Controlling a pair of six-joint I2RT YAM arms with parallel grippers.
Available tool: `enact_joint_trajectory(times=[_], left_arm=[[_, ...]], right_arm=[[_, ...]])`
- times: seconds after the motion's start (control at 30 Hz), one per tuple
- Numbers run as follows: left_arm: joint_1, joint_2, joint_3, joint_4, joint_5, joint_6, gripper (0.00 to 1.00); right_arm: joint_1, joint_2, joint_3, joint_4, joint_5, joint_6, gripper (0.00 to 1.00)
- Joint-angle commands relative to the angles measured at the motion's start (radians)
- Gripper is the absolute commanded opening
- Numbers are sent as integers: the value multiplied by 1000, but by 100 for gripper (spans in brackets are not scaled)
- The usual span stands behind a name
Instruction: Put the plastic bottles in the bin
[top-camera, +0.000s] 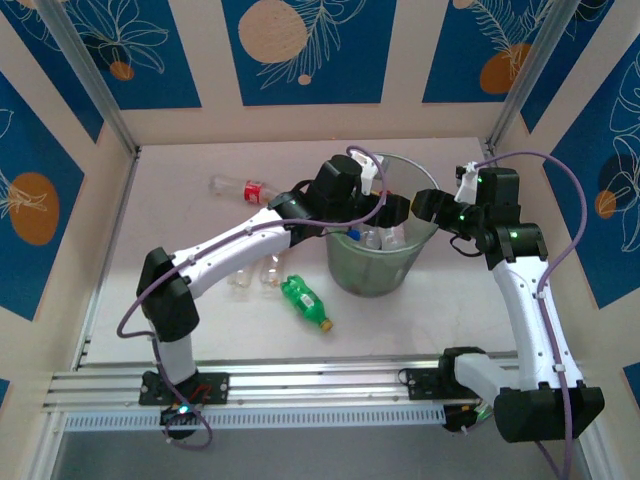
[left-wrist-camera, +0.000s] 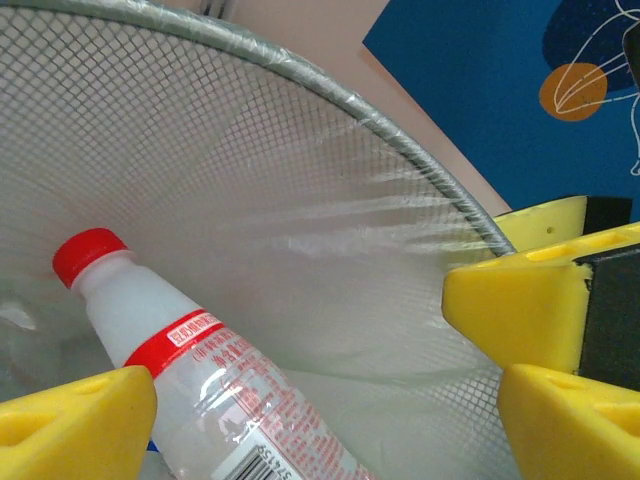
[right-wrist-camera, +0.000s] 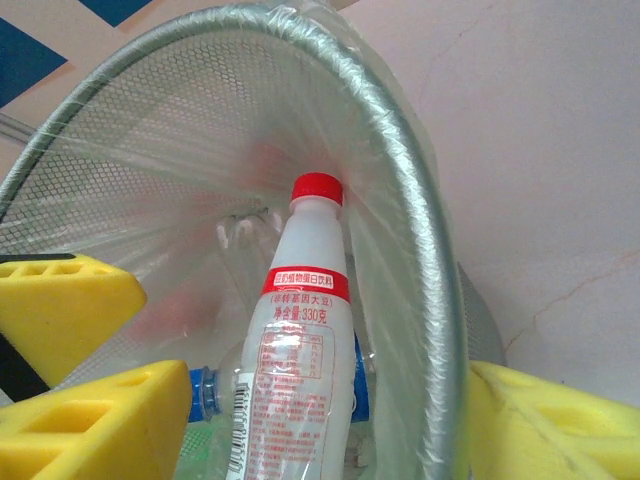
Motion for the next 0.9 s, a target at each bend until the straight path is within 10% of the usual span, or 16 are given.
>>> enact_joint_trajectory(times=[0.0,0.43,0.87], left_arm=[[-14,-28,8,8,4,33,89],[44,-282,-15,-136,-134,172,90],[356,-683,-484,-449,-175,102,86]], right_arm=[[5,7,17,-5,-20,-11,71],[5,7,16,-5,-15,-8,71],[2,1,15,-17,-2,-15,71]])
